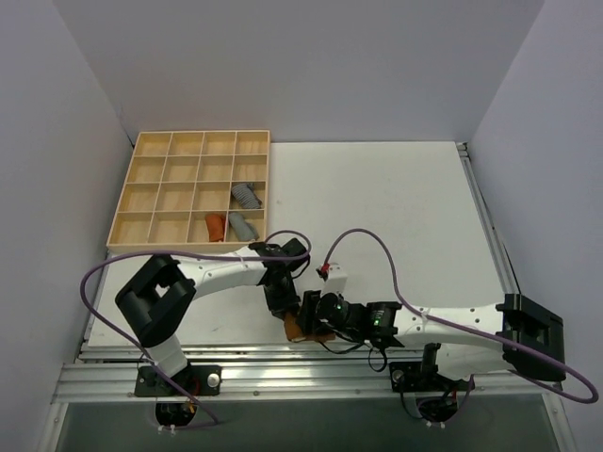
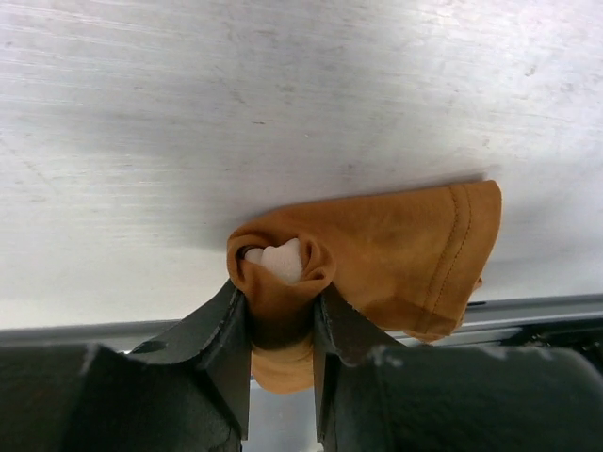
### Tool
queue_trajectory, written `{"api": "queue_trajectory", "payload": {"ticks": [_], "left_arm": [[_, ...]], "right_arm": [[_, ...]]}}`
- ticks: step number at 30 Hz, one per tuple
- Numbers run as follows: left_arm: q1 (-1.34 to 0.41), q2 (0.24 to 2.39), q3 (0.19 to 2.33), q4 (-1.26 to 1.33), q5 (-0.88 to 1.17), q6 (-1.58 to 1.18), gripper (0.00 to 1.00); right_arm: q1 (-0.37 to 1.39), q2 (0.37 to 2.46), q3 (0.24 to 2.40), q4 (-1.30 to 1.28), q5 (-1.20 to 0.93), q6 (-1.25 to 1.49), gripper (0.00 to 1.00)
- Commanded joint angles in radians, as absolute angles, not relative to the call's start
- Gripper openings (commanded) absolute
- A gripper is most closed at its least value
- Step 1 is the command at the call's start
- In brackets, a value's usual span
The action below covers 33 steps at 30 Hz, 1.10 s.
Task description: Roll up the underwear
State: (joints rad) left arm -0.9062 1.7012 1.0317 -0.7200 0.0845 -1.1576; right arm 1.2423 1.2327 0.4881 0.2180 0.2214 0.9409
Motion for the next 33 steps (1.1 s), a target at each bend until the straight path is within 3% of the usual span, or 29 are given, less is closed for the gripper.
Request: {"api": "queue_trajectory", "payload": {"ticks": [1,13,28,30,33], "left_arm": [[-0.894,1.75,1.098,-0.867,0.009,-1.138,0.02],[-0.885,1.897,1.264,-0.989,0.011,-1.098,0.02],[-0.871,1.913,1.261,-1.023,0.021,-1.1,0.02],[-0.861,1.895,1.246,-1.014,0.025,-1.109,0.02],[-0.815,1.843,1.192,-0.99,0.047,-1.13,0.03]], "right_arm": [[1.281,1.203,0.587,-0.066,0.369,0.861,0.48],[1.362,1.425,0.785,-0.034,0.428,0.684,0.52],[1.439,1.718,0.951,-0.136,0.497,0.712,0.49],[1.44,1.743,0.95,-0.162,0.512,0.745,0.43],[1.436,1.747,0.917,-0.158,0.508,0.782,0.21]]}}
